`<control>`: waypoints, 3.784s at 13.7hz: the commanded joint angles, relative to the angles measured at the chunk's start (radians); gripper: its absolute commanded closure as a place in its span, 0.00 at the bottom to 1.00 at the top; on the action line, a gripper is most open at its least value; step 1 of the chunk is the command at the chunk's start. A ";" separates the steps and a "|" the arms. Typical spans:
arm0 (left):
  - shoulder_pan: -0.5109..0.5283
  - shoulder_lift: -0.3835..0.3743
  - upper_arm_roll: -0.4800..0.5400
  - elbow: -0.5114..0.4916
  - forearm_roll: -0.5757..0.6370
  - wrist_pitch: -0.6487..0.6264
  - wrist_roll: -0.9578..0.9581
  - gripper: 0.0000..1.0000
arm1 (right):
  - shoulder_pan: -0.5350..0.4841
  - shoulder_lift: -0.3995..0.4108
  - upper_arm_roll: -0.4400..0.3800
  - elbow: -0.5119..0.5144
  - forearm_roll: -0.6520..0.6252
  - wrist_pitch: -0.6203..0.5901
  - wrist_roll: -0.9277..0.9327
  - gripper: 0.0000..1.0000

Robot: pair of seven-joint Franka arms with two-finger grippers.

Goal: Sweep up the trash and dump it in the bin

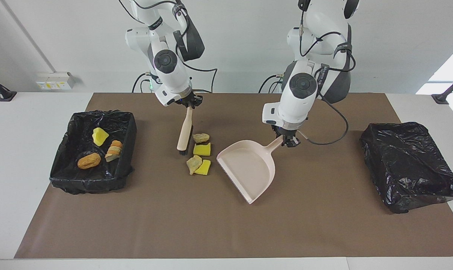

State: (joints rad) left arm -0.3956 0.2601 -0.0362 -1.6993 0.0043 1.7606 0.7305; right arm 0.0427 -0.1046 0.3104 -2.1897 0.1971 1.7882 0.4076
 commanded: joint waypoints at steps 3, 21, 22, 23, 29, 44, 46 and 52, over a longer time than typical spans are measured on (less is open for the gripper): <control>0.043 -0.159 -0.004 -0.259 0.028 0.040 0.216 1.00 | -0.027 -0.003 0.006 -0.033 -0.053 0.065 -0.151 1.00; 0.037 -0.234 -0.005 -0.487 0.123 0.324 0.317 1.00 | 0.071 0.127 0.015 -0.036 -0.148 0.189 -0.182 1.00; 0.035 -0.234 -0.005 -0.487 0.121 0.324 0.316 1.00 | 0.077 0.141 0.015 -0.035 -0.144 0.197 -0.159 1.00; 0.035 -0.236 -0.005 -0.487 0.121 0.321 0.316 1.00 | 0.098 0.152 0.015 -0.025 -0.137 0.200 -0.126 1.00; 0.037 -0.236 -0.005 -0.488 0.121 0.318 0.316 1.00 | 0.226 0.230 0.016 0.056 -0.004 0.229 -0.082 1.00; 0.038 -0.234 -0.005 -0.485 0.120 0.315 0.302 1.00 | 0.155 0.247 0.003 0.252 -0.087 0.120 -0.128 1.00; 0.038 -0.234 -0.005 -0.484 0.120 0.315 0.302 1.00 | 0.099 0.273 0.003 0.257 -0.195 0.123 -0.205 1.00; 0.041 -0.233 -0.005 -0.484 0.120 0.318 0.302 1.00 | 0.167 0.411 0.041 0.292 -0.227 0.116 -0.280 1.00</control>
State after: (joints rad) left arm -0.3582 0.0540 -0.0382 -2.1478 0.1112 2.0613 1.0353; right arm 0.1904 0.2910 0.3203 -1.9243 -0.0590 1.9289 0.1701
